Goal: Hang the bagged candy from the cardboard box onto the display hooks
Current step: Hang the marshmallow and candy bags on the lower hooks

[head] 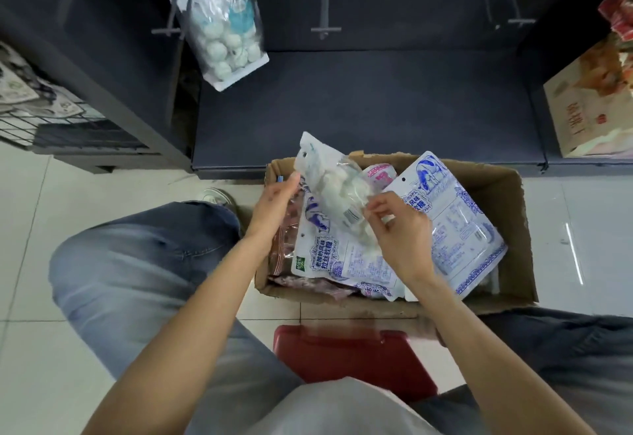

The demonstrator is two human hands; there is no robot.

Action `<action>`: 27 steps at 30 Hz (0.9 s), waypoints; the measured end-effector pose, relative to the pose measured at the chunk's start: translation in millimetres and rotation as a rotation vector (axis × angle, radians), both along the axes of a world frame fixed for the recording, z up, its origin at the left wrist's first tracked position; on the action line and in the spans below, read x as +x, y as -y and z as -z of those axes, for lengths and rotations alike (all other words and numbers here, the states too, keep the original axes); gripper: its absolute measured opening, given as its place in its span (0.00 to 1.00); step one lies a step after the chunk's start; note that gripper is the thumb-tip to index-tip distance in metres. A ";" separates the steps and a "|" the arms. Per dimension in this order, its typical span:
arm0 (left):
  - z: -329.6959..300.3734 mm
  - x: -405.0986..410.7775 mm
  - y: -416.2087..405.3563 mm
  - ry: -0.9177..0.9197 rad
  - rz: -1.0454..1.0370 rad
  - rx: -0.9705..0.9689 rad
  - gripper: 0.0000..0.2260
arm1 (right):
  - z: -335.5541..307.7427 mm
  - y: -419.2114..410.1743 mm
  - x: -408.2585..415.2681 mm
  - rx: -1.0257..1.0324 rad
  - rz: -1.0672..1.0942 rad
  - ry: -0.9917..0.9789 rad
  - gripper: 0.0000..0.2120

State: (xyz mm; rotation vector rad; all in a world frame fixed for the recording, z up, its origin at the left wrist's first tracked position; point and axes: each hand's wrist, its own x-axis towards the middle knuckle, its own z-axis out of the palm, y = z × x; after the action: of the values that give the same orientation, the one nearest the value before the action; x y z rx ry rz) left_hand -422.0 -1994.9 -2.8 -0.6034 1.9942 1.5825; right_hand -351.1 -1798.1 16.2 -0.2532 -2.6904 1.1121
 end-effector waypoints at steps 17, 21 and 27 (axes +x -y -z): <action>-81.2 -25.5 35.6 -0.486 -0.036 0.255 0.28 | -73.3 39.6 -86.7 0.055 -0.251 -0.126 0.18; -100.6 -44.8 90.8 -0.419 0.146 0.368 0.31 | -82.6 63.2 -154.4 -0.691 -0.253 0.358 0.23; -81.7 -84.1 143.1 -0.308 0.006 0.402 0.26 | -78.3 132.9 -200.8 -0.788 -0.226 0.214 0.03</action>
State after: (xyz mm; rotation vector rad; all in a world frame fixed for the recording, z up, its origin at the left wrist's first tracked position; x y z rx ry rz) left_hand -506.1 -2138.0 78.8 -0.2050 1.7941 2.0999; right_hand -551.9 -1931.0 94.5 -0.1950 -2.3369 2.2945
